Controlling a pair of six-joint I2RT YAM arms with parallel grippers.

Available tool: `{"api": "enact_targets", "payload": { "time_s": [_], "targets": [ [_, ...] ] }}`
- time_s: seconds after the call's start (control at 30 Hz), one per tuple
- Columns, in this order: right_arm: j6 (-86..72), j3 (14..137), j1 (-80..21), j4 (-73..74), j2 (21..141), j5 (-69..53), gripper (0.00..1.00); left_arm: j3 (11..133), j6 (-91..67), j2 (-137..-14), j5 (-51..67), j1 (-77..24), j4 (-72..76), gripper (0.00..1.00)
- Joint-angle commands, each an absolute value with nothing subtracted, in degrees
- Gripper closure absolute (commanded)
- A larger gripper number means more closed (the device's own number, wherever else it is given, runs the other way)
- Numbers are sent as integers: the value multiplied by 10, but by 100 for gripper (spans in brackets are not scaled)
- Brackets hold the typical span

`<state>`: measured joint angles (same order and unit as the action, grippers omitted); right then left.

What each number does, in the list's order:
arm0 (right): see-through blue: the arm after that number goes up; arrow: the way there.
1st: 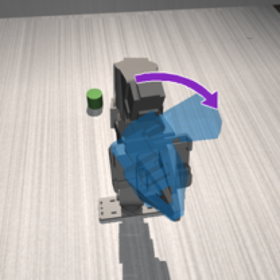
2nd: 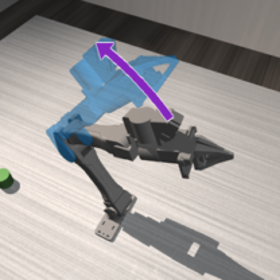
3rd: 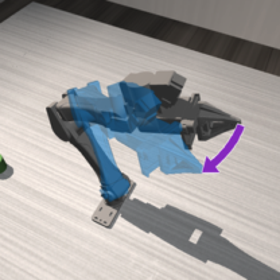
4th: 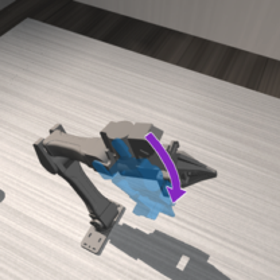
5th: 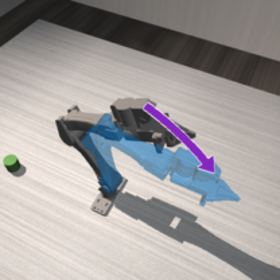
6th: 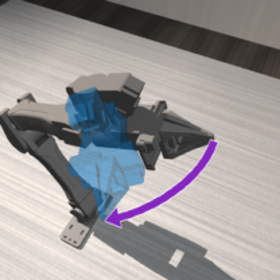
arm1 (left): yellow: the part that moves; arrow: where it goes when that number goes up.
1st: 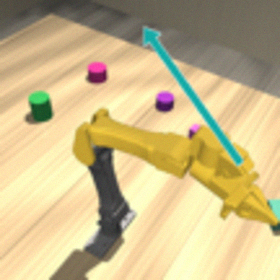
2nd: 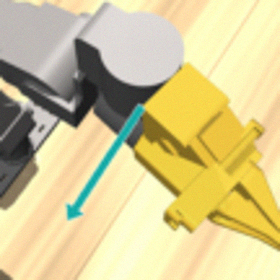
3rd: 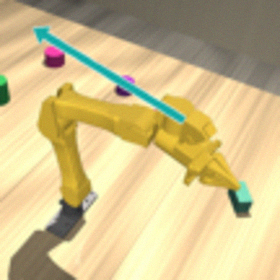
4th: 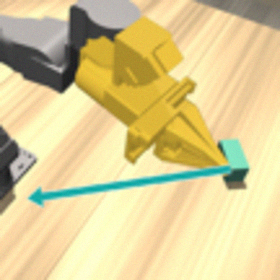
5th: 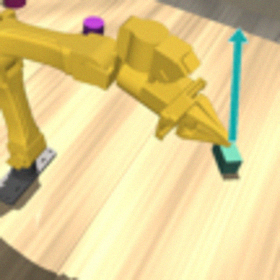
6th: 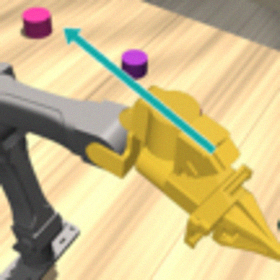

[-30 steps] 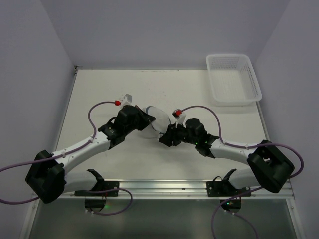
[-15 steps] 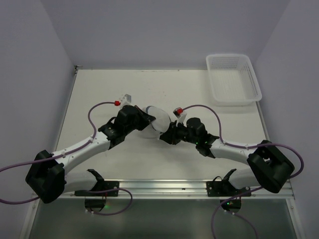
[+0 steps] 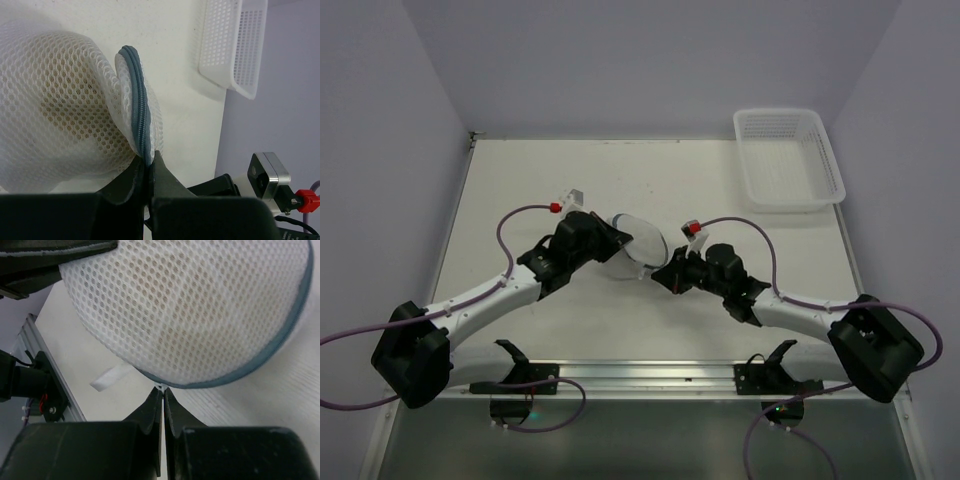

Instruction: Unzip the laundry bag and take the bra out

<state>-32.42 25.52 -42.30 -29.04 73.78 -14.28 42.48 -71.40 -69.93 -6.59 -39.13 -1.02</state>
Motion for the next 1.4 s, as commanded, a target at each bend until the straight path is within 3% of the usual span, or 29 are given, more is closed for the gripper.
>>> {"api": "enact_targets", "payload": {
  "time_s": [0.0,0.27,0.5,0.6,0.63,0.67,0.73,0.77,1.1,1.3,1.37],
  "targets": [
    [-305,227,-409,-281,701,-91,100,425,-710,-682,-69,-382,9,100],
    [-287,246,-348,-128,658,-60,100,431,-622,-681,-5,-329,4,100],
    [-269,312,-352,-80,649,-112,100,440,-515,-764,169,-229,72,99],
    [-291,344,-366,-86,671,-122,100,513,-481,-816,195,-229,47,68],
    [-301,352,-373,-90,691,-120,100,532,-486,-819,196,-229,47,40],
    [-328,369,-389,-95,701,-114,100,534,-495,-819,186,-229,47,25],
    [-346,387,-407,-106,738,-108,100,531,-522,-796,167,-229,30,3],
    [-357,409,-432,-110,750,-101,100,527,-533,-785,143,-229,18,0],
    [-387,497,-497,-122,851,-79,100,380,-664,-606,33,-273,-69,2],
    [-381,515,-500,-120,869,-85,100,359,-679,-619,16,-303,-69,8],
    [-378,515,-503,-118,869,-83,100,366,-677,-633,14,-314,-62,14]
  ]
}}
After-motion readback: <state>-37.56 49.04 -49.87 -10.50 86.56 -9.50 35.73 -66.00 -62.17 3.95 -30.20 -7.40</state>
